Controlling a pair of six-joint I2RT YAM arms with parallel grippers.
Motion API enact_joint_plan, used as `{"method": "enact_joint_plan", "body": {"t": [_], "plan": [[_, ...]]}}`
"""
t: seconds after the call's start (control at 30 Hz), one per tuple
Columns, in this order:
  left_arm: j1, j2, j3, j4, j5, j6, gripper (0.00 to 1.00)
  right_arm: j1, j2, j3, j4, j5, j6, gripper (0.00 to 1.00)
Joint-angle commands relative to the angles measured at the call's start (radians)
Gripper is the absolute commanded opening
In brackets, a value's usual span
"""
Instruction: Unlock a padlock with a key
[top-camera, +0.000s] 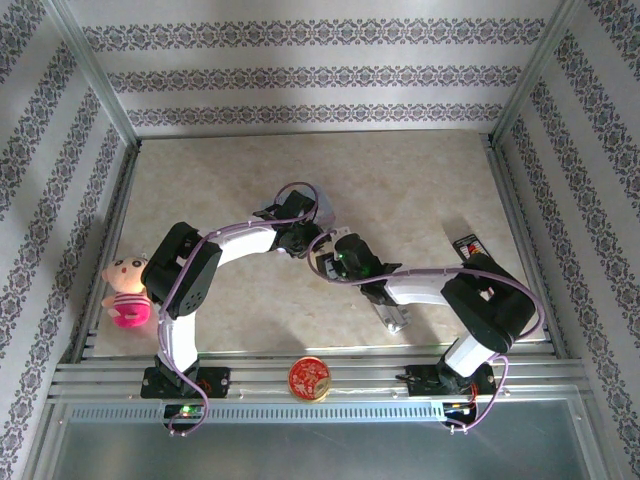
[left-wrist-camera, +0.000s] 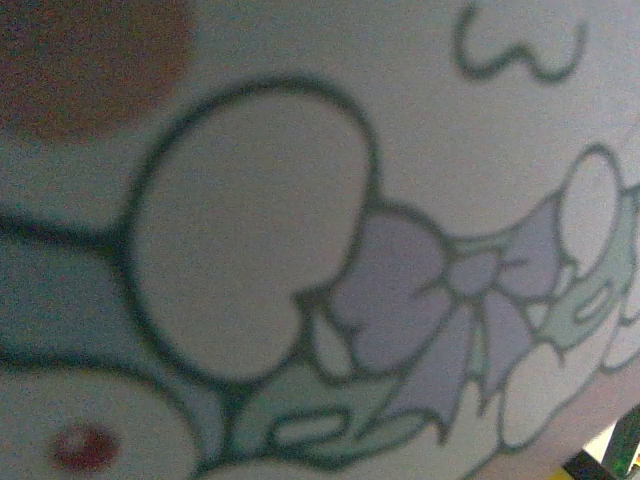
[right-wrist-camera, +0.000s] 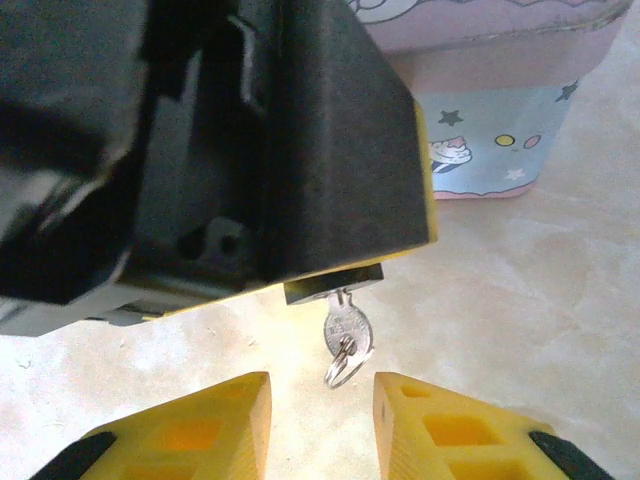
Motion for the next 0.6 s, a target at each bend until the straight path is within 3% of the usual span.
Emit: {"method": "enact_joint_plan", "body": {"t": [0.0,0.2,0.57], "plan": [[-0.005,-0.048,-0.011,0.007,0.024,0.011,0.14,-0.046,0.019,-0.012,0.067,-0.121,0.062,0.33],[-0.005,-0.051,-0.009,0.006,0.025,0.014,0.14,-0.128,0.053,-0.04,0.19,-0.307,0.148,0.33],[-0.003,-0.051,-0.004,0.006,0.034,0.016,0.14,-0.204,0.133,-0.078,0.37,-0.436,0.252,0.31]]}}
